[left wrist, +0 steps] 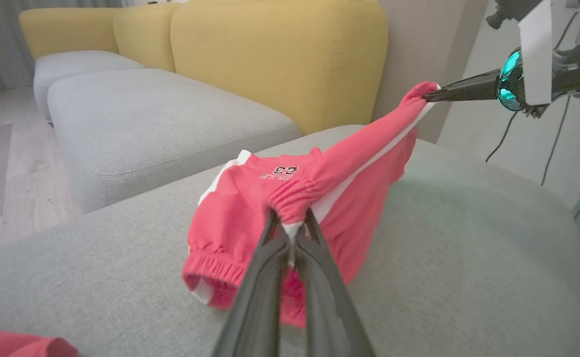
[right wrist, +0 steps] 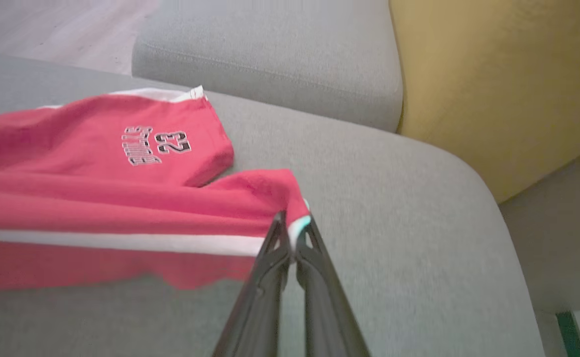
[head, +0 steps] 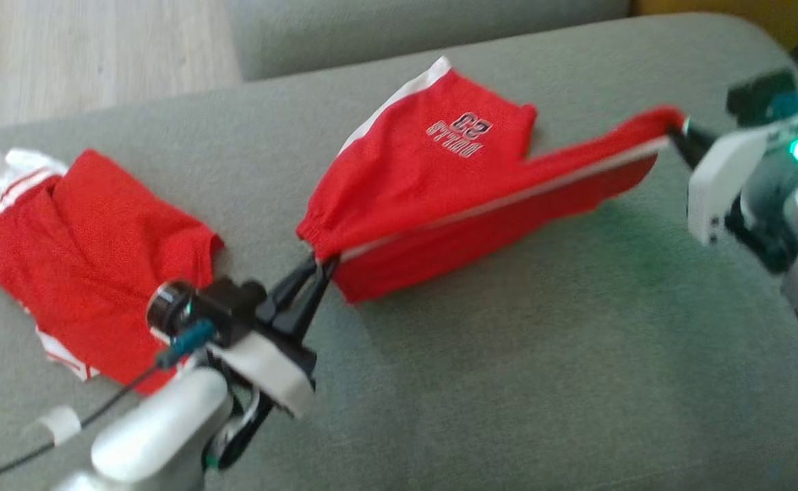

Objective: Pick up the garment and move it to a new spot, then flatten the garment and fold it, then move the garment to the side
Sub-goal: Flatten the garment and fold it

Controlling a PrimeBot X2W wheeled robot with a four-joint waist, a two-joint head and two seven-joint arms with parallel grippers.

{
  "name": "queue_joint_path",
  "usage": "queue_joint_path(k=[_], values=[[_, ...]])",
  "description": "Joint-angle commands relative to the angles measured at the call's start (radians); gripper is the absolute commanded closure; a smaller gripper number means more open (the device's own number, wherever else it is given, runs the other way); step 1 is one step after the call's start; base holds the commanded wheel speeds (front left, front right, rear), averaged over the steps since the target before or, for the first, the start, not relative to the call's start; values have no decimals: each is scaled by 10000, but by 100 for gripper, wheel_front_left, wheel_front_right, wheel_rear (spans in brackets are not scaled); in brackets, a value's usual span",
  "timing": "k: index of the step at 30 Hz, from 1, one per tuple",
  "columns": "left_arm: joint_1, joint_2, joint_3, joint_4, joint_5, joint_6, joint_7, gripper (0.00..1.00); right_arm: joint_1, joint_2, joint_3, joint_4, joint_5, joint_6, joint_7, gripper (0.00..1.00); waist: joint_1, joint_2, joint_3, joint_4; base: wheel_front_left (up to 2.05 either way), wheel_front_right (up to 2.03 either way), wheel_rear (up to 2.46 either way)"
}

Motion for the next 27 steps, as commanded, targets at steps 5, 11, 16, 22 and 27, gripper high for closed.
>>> queue_joint_path(k=[5,11,16,22,27], values=[[-1217,-12,696,338,-63,-190,-29,100,-1198,426,-519,561,-684,-9,-232,100,-2,-1,862,651,0,0,0],[-2102,-451,706,1007,45,-401,52,100,-2359,962,-656,1538,-1405,-9,-506,100,-2,-1,1630,1327,0,0,0],[-2624,-951,604,1523,98,-639,0,100,-3267,1282,-949,2456,-1672,-9,-845,100,-2,-1,2111,1881,0,0,0],[-3132,-1546,497,2094,144,-907,-166,100,-4085,1528,-896,3470,-2025,-9,-1046,100,-2,-1,2597,2407,0,0,0],[-3523,-1947,423,2568,206,-1082,-286,100,-4524,1582,-849,4126,-2183,-9,-1270,100,-2,-1,2895,2746,0,0,0]])
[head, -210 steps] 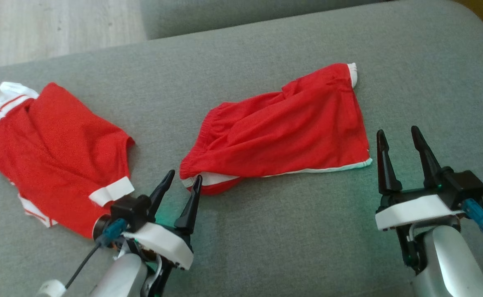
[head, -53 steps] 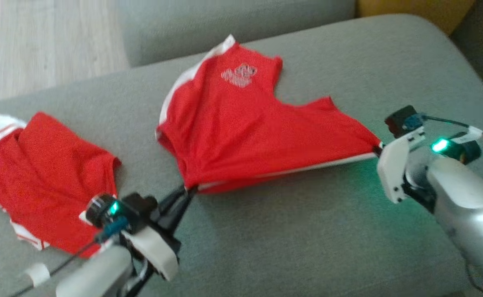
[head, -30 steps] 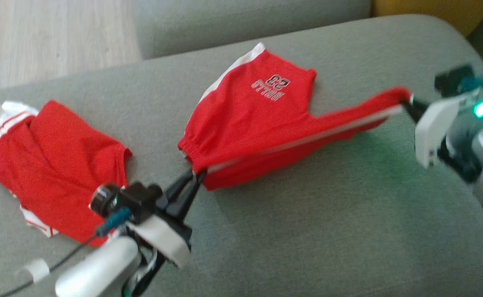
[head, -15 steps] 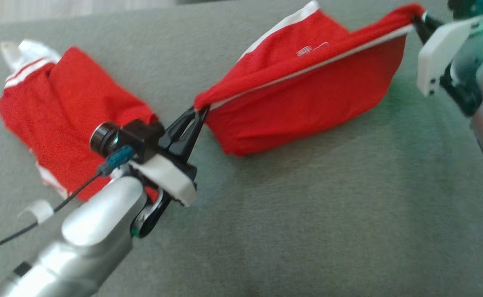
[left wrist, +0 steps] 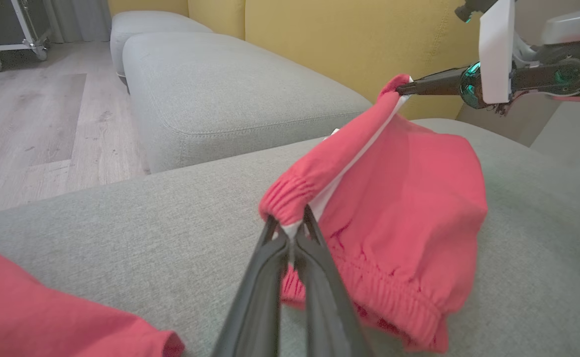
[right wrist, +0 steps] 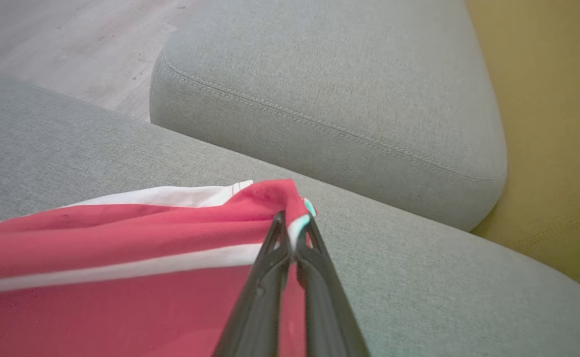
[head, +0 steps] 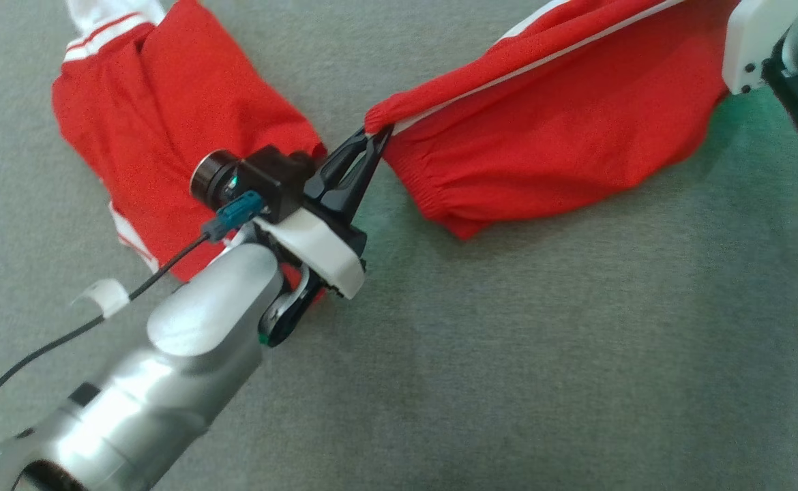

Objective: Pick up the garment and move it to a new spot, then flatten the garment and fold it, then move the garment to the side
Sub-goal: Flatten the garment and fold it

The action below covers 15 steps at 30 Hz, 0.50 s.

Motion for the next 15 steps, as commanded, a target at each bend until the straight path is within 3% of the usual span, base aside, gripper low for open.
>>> queue_joint_path(k=[1,8,9,10,12,13,14,15], values=[[-496,119,261,-63,119,-48,-106,100,-341,98,99,-62,-86,-9,-146,100,-1,0,218,240,0,0,0],[-891,-316,141,422,207,-240,-223,100,-585,92,178,446,-102,-9,-362,100,-1,0,569,616,0,0,0],[-932,-371,140,509,203,-252,-238,100,-652,76,154,497,-133,-9,-516,29,-1,0,612,654,0,0,0],[-972,-420,133,591,209,-268,-260,72,-708,59,95,570,-153,-9,-659,0,-1,0,639,685,0,0,0],[-1033,-507,143,757,190,-295,-297,53,-765,89,-10,716,-166,-9,-801,0,-1,0,671,717,0,0,0],[-1056,-541,154,833,179,-309,-321,30,-776,120,-64,763,-156,-9,-903,0,-1,0,670,717,0,0,0],[-1072,-564,174,905,171,-316,-352,1,-789,139,-104,803,-165,-9,-1024,0,-1,0,652,702,0,0,0],[-1082,-576,196,975,167,-320,-383,0,-799,150,-120,833,-199,-9,-1166,0,-1,0,618,674,0,0,0]])
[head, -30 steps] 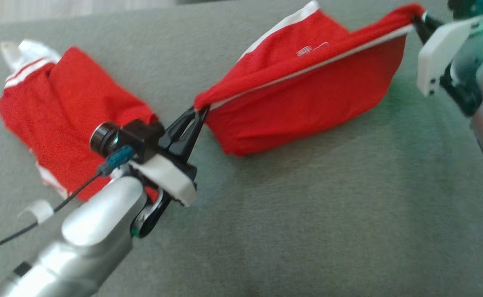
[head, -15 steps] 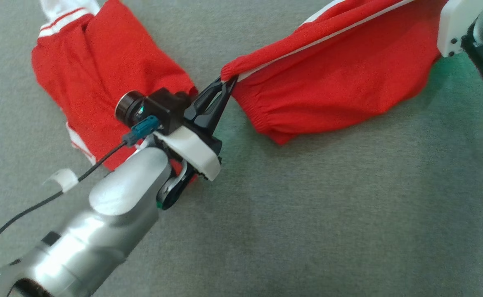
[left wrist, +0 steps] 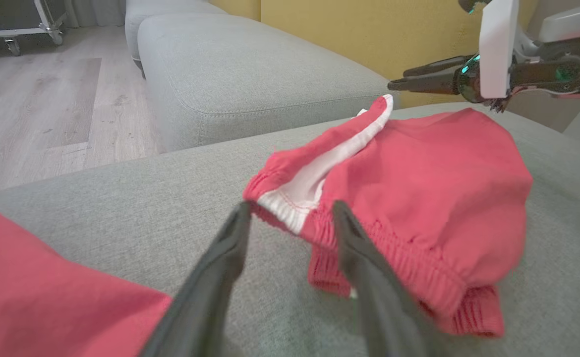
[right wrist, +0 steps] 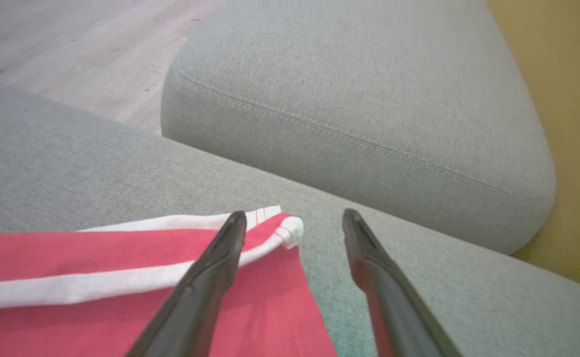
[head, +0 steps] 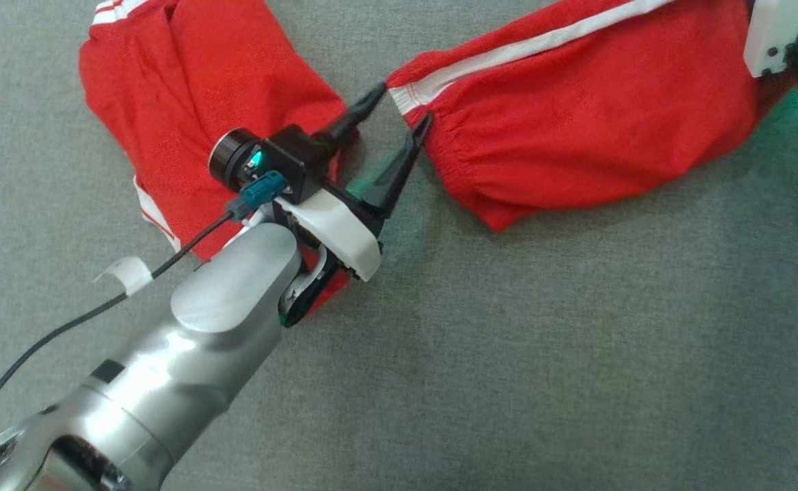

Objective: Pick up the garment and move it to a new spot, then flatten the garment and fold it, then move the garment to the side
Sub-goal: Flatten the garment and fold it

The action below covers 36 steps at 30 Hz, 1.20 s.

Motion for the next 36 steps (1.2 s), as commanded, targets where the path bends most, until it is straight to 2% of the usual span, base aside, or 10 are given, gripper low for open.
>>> queue_joint_path(k=[1,6,12,17,19,24,31,36], values=[[-380,177,386,-101,14,4,-155,0,-237,138,-49,-158,-68,-9,-307,0,-2,0,-86,-71,0,0,0],[-284,307,771,41,-55,159,-335,0,-130,269,-223,-102,12,-9,-1195,0,-2,0,-528,-376,0,0,0],[313,862,1613,-345,-133,453,-436,0,459,543,-270,-428,506,-9,-2306,0,-2,0,-1334,-912,0,0,0],[1267,1362,2971,-1555,149,970,-444,0,1267,662,-354,-992,969,-9,-2767,0,-2,0,-2058,-1357,0,0,0],[2110,1550,3618,-2339,690,1260,-445,0,1955,717,-406,-1438,1180,-9,-2842,0,-2,0,-2509,-1561,0,0,0],[3617,1588,4490,-3082,1074,1524,-446,0,3288,776,-791,-2709,1220,-9,-2861,0,-2,0,-3181,-1920,0,0,0],[5347,1442,5514,-3643,1383,1703,-447,0,5246,1113,-1835,-4198,774,-9,-2864,0,-2,0,-3828,-2335,0,0,0],[6695,1107,6296,-4113,1829,1745,-447,0,7033,1690,-2875,-5377,64,-9,-2865,0,-2,0,-4135,-2571,0,0,0]])
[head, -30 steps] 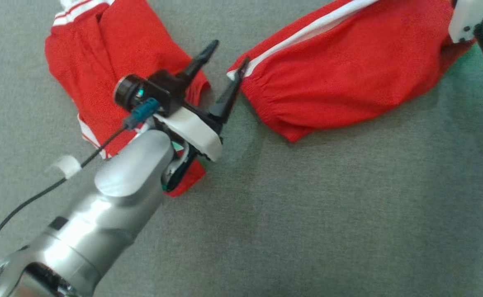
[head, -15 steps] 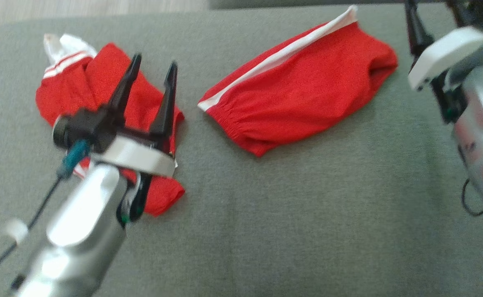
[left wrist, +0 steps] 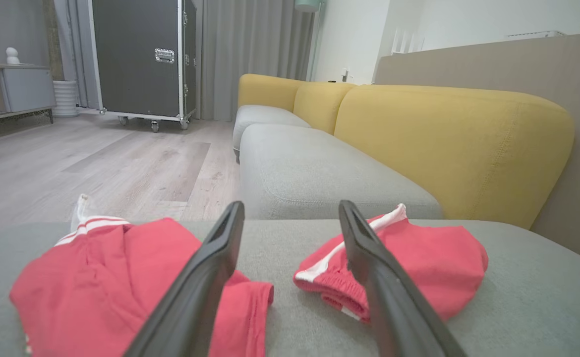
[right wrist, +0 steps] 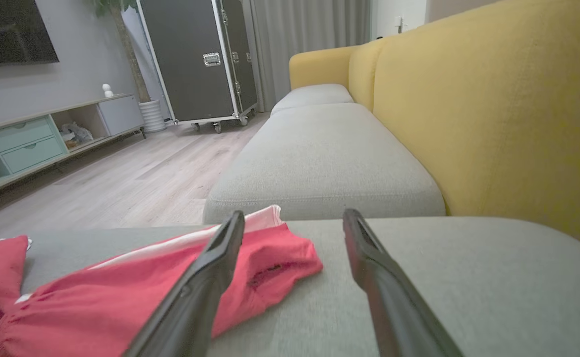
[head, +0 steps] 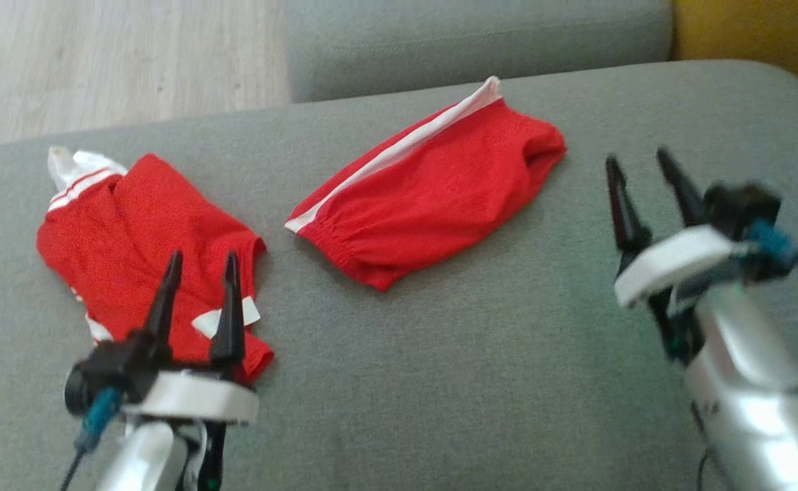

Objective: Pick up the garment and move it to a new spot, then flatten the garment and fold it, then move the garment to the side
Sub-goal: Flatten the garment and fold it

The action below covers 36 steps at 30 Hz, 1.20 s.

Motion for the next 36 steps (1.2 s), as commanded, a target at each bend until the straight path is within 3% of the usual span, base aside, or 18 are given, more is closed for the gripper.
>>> queue_joint_path(k=[1,10,17,22,30,36], values=[[-241,148,515,-366,158,59,-79,0,3,205,58,-428,-147,-9,-109,0,2,-1,-115,-115,0,0,0],[782,-693,1472,-636,844,-480,-79,0,1815,1020,-902,-1633,-1357,-9,-105,0,2,-1,-78,-88,0,0,0],[290,-957,1639,-588,1312,-1047,-79,0,997,1047,-1231,-2102,-1745,-9,540,0,2,-1,742,384,0,0,0],[-407,-1197,1574,-402,1547,-1388,-80,0,-209,930,-1838,-1881,-1877,-9,1875,0,2,-1,1634,1019,0,0,0],[-1287,-1620,1424,40,1849,-1862,-80,0,-2315,680,-3783,-129,-2474,-9,3396,0,2,-1,2542,1849,0,0,0],[-1727,-1877,1308,271,1964,-2096,-80,0,-3598,266,-5190,1644,-3484,-9,3754,0,2,-1,2936,2399,0,0,0]])
